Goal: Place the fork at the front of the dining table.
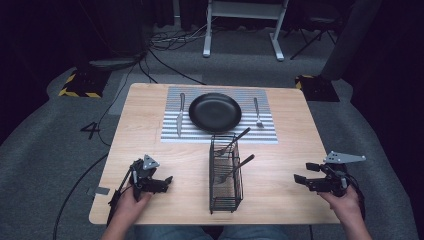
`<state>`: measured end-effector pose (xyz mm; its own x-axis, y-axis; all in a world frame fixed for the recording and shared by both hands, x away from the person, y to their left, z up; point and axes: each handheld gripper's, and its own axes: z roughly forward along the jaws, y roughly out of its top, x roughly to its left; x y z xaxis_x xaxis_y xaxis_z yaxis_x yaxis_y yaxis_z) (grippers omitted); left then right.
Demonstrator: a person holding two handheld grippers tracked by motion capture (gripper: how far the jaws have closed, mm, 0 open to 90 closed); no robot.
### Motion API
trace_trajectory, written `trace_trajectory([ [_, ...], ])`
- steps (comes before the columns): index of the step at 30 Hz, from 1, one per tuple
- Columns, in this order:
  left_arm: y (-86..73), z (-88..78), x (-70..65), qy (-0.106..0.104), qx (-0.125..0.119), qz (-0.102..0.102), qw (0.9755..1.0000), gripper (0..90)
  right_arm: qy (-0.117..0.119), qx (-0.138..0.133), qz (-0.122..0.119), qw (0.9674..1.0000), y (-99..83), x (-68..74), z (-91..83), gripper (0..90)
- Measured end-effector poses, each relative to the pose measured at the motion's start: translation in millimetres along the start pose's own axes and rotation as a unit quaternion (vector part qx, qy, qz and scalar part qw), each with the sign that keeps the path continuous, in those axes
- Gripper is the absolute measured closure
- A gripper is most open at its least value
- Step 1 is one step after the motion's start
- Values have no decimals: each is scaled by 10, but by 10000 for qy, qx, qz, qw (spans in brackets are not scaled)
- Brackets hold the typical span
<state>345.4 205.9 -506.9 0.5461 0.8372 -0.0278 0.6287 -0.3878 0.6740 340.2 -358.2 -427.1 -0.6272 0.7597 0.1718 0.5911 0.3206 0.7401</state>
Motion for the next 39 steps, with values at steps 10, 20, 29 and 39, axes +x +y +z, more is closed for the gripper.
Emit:
trace_trajectory([
  [10,0,0,0,0,-1,0,10000,72,-293,151,137,9994,-328,-151,155,219],
  [20,1,1,-3,15,1,-3,10000,71,-600,335,-36,9976,-404,-173,391,249],
  [29,1,1,-3,14,2,-1,10000,71,-971,111,-358,9946,-509,-216,560,124],
  [39,0,1,-3,10,0,-1,10000,71,-1024,140,-319,9941,-496,-204,583,91],
])
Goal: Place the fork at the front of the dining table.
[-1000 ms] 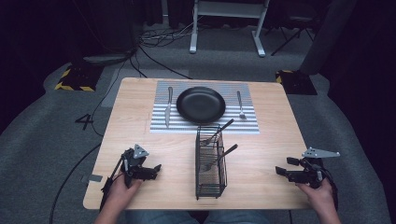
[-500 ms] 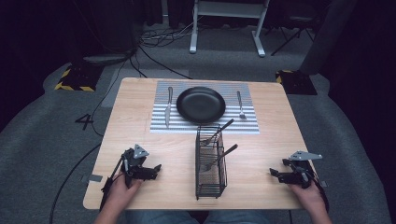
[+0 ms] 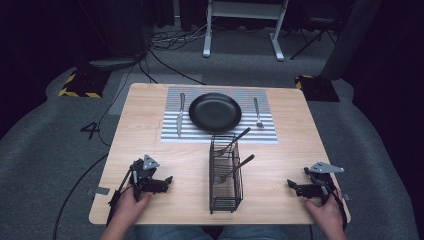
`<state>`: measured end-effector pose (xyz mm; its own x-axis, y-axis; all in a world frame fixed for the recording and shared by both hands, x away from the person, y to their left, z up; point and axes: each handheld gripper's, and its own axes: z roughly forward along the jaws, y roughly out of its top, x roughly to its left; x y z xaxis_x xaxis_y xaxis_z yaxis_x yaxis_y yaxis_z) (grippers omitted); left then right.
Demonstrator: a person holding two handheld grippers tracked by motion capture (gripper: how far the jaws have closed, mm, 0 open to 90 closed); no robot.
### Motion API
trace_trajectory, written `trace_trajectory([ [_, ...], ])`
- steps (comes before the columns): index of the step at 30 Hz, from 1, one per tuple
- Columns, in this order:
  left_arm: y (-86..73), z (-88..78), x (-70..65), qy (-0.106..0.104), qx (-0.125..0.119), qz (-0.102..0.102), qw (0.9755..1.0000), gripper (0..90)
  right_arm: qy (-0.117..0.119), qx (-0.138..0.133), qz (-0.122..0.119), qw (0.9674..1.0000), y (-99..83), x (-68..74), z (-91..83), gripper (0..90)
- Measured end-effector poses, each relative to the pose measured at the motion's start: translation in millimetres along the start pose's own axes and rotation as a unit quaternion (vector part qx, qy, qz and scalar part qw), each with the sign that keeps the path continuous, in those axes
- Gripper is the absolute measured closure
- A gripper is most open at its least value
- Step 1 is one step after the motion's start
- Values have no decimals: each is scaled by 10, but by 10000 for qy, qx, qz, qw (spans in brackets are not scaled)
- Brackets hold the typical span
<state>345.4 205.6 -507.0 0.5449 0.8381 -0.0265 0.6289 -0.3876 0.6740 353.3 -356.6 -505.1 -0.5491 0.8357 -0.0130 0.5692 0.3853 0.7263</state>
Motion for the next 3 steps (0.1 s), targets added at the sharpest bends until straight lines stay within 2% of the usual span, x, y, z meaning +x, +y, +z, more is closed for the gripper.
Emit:
trace_trajectory([
  [3,0,0,0,0,0,1,10000,71,-28,9,24,10000,4,8,6,83],
])
